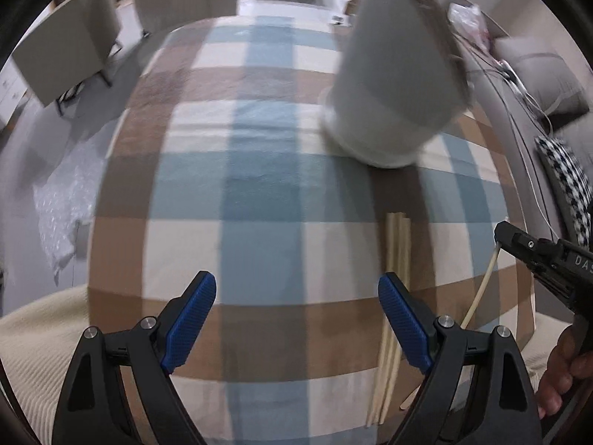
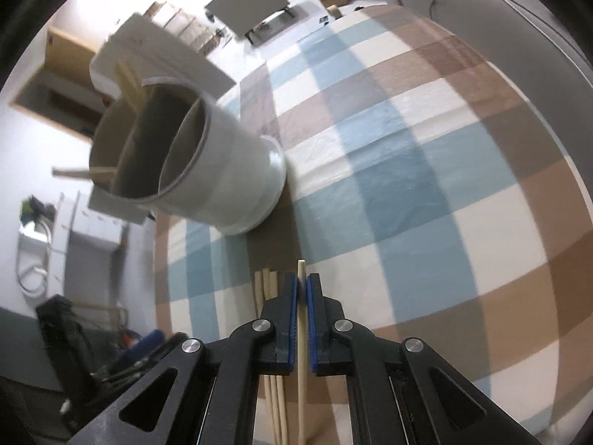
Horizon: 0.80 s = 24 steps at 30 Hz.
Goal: Organize utensils
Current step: 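Close the right tool on a chopstick while the left tool closes on another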
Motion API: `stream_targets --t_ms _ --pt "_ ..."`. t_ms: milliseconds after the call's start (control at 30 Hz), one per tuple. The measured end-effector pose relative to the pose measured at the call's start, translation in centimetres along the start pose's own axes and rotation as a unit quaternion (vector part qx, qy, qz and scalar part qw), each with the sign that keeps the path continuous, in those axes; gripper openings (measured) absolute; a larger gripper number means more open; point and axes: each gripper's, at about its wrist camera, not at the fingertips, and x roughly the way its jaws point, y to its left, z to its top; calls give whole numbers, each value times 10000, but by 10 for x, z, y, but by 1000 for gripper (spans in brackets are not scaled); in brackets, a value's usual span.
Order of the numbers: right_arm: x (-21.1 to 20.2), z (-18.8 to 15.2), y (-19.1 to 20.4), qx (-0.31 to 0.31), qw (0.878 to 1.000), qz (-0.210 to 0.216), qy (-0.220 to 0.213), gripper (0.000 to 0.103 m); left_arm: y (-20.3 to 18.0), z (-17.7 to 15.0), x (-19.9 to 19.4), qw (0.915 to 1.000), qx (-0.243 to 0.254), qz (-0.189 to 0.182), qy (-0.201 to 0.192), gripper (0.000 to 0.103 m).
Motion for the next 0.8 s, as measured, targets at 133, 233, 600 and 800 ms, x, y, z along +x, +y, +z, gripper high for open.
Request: stream_targets --t_ms 133,233,600,800 --pt "2 2 -5 415 9985 312 -162 4 -27 8 6 9994 350 0 14 86" --pt "-2 5 -14 587 9972 407 -240 4 -43 13 21 9980 566 218 150 86" --pt "-15 22 -9 283 9961 536 -641 4 -44 12 50 9941 597 730 528 85" --pt "-26 26 -8 286 9936 744 -795 4 -50 19 58 9923 607 851 660 79"
